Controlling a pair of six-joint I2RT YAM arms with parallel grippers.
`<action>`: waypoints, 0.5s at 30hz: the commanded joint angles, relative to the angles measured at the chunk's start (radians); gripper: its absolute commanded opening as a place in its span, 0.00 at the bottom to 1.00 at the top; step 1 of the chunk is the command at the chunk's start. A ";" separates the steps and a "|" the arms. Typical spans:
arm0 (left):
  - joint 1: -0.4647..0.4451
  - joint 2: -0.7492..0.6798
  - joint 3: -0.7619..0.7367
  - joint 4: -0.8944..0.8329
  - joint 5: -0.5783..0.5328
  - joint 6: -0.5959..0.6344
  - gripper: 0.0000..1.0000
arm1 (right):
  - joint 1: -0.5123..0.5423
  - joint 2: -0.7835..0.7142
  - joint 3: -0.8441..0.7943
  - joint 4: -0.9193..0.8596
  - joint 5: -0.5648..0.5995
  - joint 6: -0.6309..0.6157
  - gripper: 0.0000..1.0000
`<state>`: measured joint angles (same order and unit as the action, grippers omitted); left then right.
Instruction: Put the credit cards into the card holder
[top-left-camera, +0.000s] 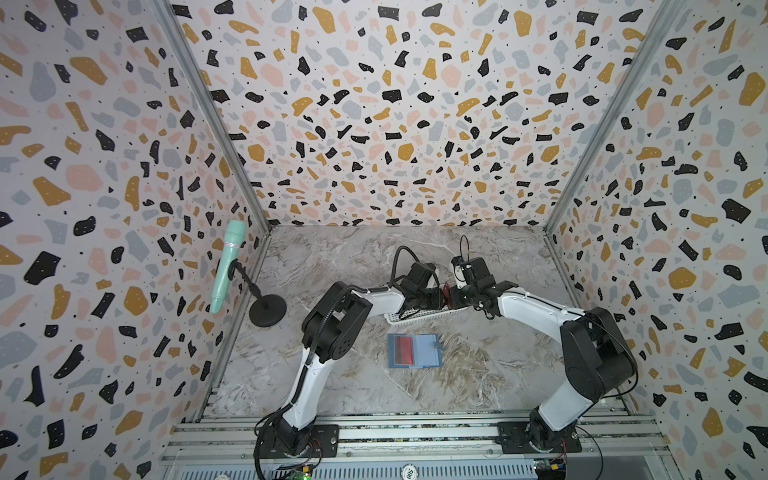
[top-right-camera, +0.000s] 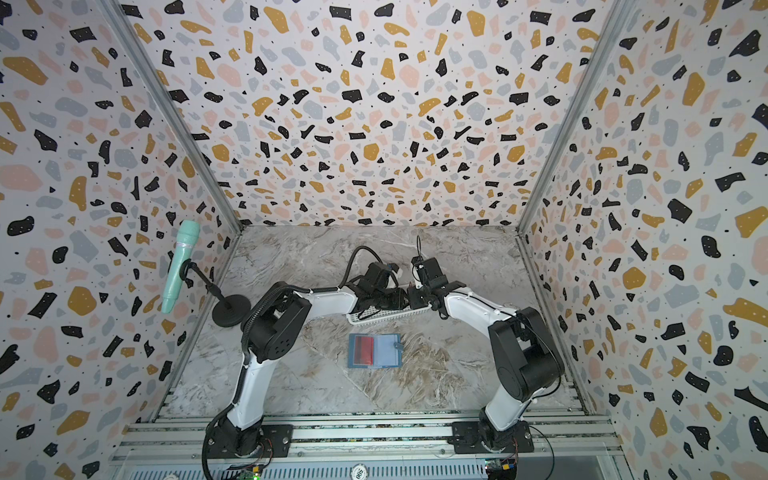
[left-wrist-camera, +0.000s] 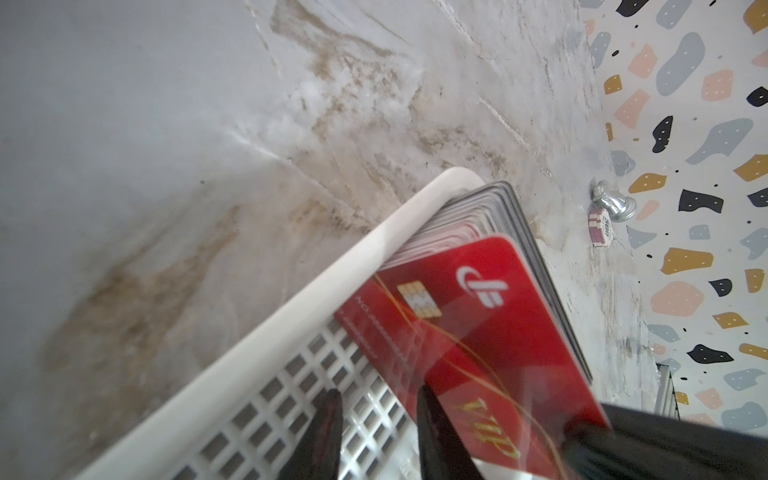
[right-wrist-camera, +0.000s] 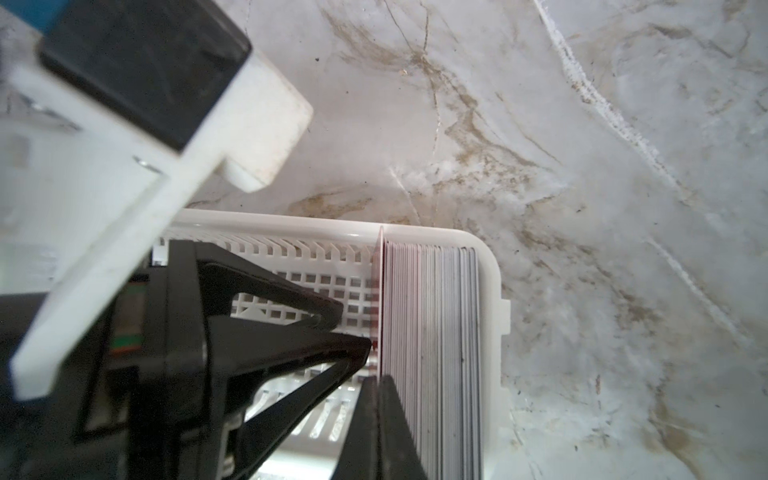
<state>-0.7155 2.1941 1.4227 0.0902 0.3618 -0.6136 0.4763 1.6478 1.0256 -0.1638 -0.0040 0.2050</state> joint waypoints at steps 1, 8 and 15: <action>-0.010 0.018 0.012 -0.018 -0.002 0.005 0.33 | 0.006 -0.054 0.009 -0.029 0.020 0.008 0.02; -0.010 0.015 0.007 -0.021 -0.005 0.008 0.33 | 0.004 -0.108 0.028 -0.067 0.034 0.010 0.01; -0.010 0.000 0.001 -0.024 -0.007 0.012 0.33 | 0.000 -0.165 0.024 -0.099 0.041 0.016 0.01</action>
<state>-0.7166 2.1941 1.4227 0.0906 0.3584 -0.6132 0.4770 1.5314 1.0260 -0.2203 0.0196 0.2119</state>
